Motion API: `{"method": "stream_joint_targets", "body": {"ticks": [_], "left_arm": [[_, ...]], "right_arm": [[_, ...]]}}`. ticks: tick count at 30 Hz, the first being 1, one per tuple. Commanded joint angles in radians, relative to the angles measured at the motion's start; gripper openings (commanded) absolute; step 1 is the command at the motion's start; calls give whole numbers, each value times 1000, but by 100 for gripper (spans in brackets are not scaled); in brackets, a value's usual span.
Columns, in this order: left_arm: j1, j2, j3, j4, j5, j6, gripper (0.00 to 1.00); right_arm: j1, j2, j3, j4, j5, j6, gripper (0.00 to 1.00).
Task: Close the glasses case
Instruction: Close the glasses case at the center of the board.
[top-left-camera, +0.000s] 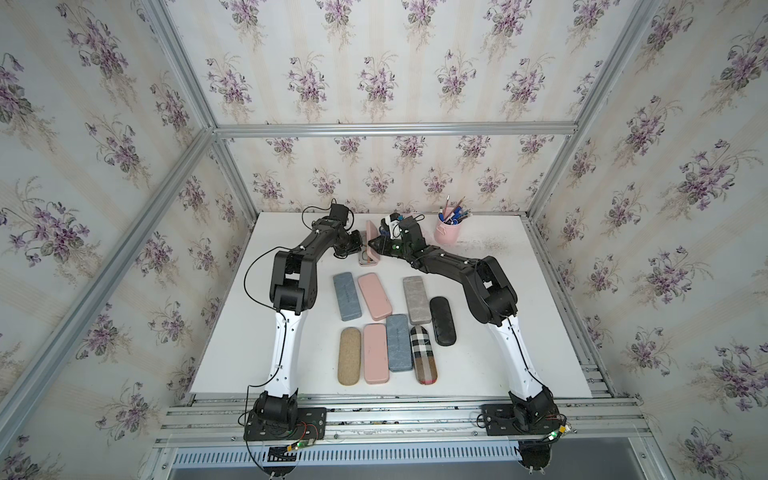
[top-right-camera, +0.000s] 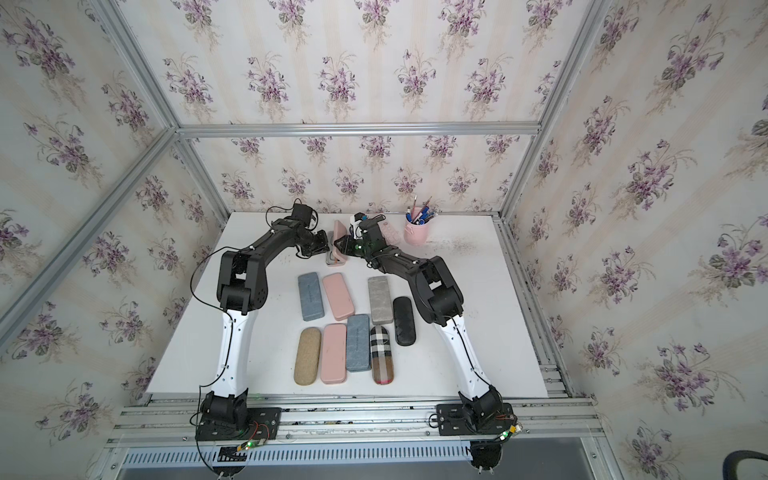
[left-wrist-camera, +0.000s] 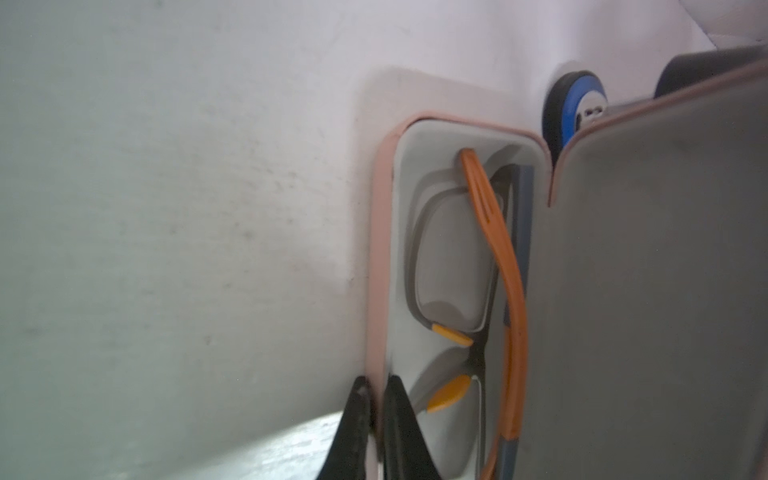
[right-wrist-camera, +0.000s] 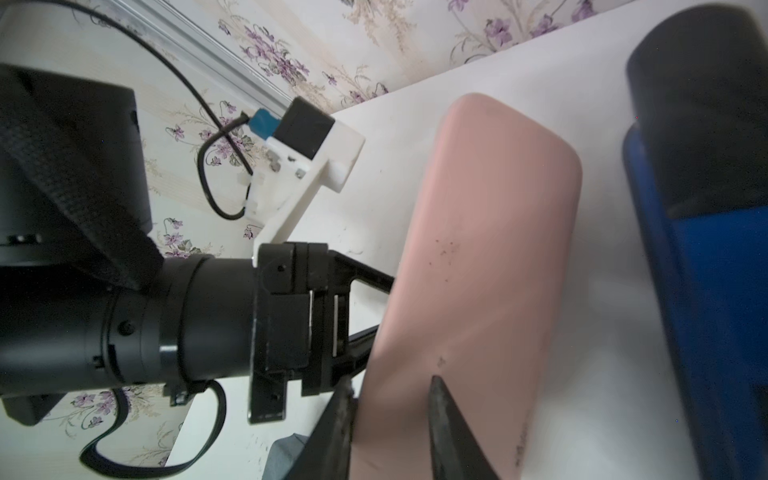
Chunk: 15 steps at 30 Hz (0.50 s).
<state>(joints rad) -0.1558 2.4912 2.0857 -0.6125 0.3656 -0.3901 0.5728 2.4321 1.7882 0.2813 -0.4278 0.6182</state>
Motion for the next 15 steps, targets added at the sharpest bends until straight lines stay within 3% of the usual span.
{"method": "stream_joint_targets", "body": {"ticks": [1, 15], "left_arm": [[-4, 5, 7, -10, 12, 12, 10], [-4, -27, -22, 0, 8, 12, 13]], "right_arm": [[8, 22, 11, -72, -22, -6, 30], [12, 31, 18, -86, -19, -8, 30]]}}
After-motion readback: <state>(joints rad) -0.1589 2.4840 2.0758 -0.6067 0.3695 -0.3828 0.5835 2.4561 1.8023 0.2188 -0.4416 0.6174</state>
